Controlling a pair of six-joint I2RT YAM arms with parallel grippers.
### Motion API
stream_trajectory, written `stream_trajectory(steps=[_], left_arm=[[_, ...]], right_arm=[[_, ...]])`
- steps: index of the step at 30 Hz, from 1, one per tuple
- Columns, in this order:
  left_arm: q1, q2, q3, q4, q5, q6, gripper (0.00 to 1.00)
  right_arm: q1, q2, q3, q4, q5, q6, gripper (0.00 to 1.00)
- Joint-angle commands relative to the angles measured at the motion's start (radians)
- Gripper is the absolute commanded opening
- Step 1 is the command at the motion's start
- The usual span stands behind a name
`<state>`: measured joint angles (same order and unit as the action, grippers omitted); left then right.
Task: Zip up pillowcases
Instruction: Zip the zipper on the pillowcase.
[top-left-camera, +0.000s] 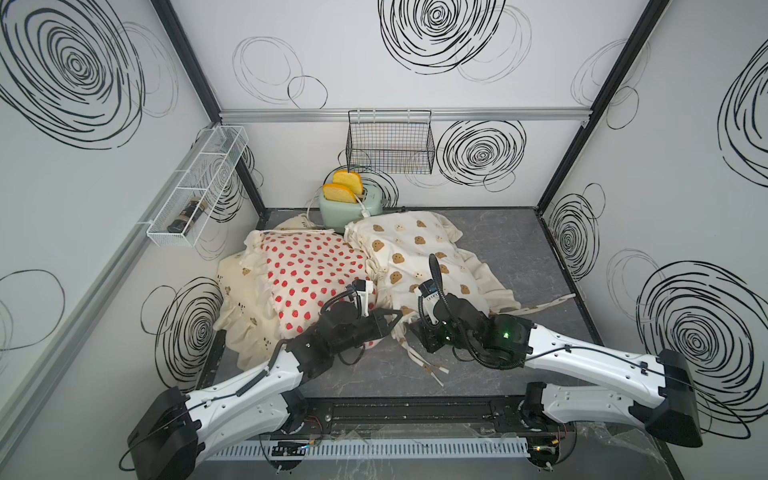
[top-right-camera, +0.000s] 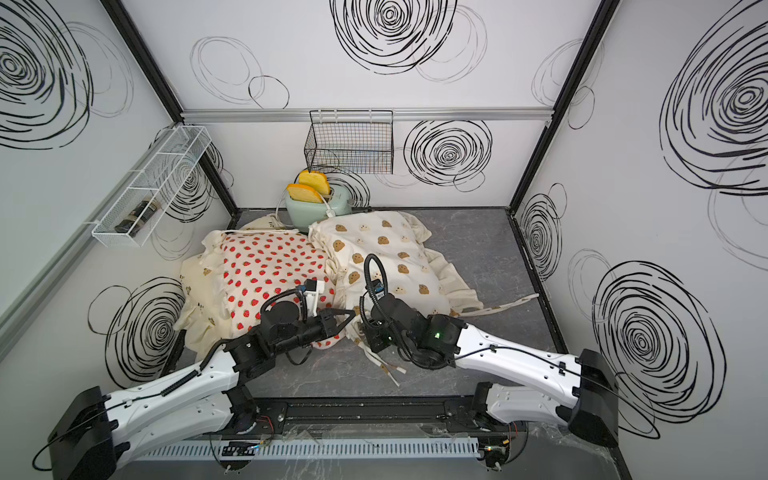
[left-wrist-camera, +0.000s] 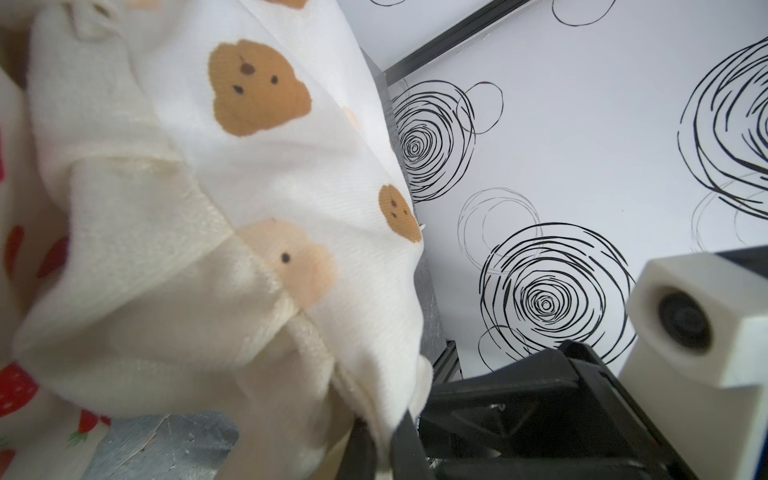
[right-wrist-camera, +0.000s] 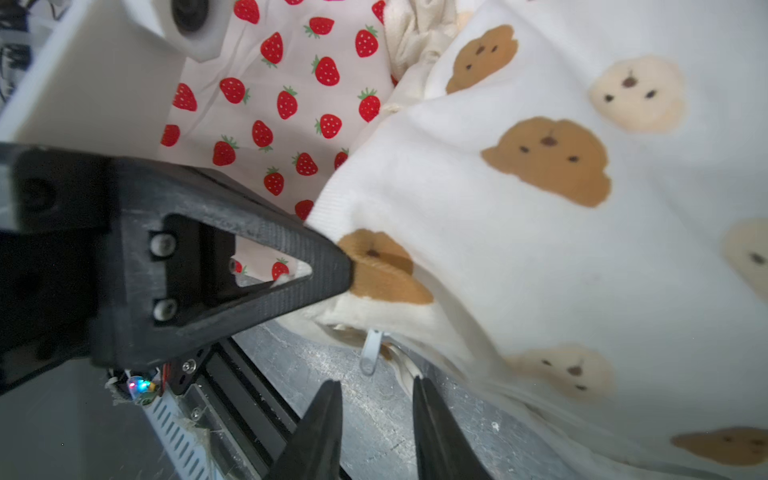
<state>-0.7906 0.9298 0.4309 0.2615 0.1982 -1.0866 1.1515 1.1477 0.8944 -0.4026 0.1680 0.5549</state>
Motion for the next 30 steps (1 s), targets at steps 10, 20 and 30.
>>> stream_trajectory(steps=[10,20,30], left_arm=[[0.005,-0.022,0.022,0.028,0.007,-0.009,0.0],[0.007,-0.03,0.032,0.024,0.013,-0.009,0.0],[0.007,-0.045,0.042,0.005,0.024,-0.003,0.0]], right_arm=[[0.017,0.069,0.06,-0.006,0.021,-0.038,0.33],[0.077,0.173,0.178,-0.19,0.227,-0.034,0.33],[0.056,0.136,0.158,-0.249,0.281,-0.017,0.3]])
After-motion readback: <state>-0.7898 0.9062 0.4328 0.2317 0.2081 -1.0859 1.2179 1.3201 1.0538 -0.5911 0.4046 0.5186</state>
